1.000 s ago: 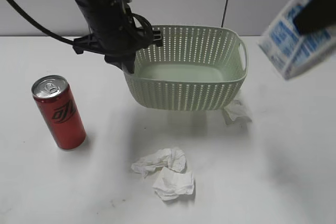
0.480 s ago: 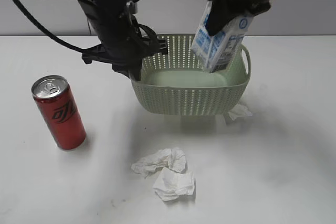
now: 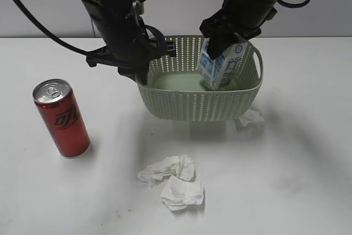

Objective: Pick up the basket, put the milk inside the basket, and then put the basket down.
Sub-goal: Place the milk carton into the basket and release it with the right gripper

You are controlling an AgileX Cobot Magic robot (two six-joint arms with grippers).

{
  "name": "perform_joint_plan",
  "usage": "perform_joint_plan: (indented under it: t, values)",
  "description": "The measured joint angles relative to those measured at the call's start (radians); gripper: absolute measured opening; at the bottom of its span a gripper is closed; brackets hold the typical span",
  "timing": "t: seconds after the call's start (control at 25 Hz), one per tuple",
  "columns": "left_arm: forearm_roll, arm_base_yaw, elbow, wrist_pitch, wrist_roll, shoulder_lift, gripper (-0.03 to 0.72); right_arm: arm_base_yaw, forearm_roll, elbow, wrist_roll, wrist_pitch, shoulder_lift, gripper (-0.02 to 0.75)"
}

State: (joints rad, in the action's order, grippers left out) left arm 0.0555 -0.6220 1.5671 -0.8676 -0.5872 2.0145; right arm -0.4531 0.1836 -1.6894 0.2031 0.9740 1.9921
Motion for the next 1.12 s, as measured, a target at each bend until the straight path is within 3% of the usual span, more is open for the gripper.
perform_joint_plan:
  t: [0.4,0.48,0.72,1.12]
  values:
    - [0.001,-0.001,0.0,0.0,0.0,0.0,0.007,0.0,-0.036,-0.004,0.026,0.007,0.019,0.3]
    - [0.001,-0.001,0.0,0.0,0.0,0.0,0.007,0.0,-0.022,-0.015,0.033,0.03,0.019,0.335]
    - [-0.016,-0.002,-0.008,-0.033,0.01,0.009,0.009,0.0,0.022,-0.089,0.076,0.103,0.019,0.536]
    - [-0.008,0.026,-0.008,-0.023,0.011,0.008,0.009,0.025,0.003,-0.137,0.063,0.233,-0.148,0.565]
